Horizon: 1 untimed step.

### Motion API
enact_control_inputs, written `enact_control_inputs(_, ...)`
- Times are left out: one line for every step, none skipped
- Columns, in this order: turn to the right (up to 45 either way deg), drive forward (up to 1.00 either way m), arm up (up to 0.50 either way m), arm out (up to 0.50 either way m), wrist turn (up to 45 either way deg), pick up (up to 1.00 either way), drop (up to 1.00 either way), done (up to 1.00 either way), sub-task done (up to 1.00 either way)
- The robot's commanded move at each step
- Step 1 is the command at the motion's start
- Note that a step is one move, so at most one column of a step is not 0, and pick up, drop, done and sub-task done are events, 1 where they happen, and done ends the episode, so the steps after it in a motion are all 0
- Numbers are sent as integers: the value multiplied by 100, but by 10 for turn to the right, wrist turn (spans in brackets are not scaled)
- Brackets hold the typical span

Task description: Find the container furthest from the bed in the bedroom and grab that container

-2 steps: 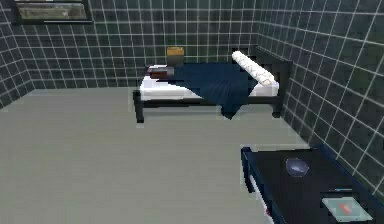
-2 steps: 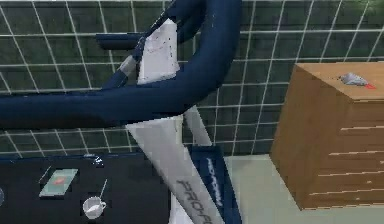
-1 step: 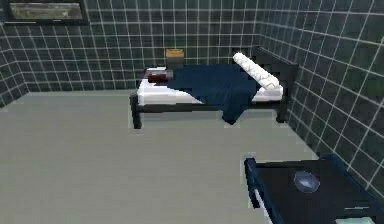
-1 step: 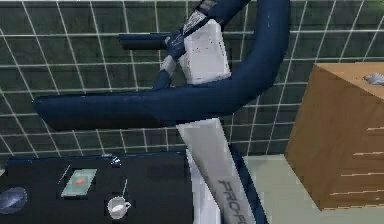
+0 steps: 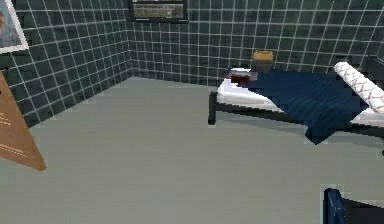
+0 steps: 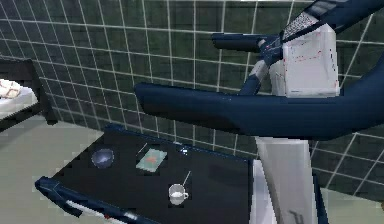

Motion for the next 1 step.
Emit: enact_control_inputs(0,0,34,0,0,0,0,0,0)
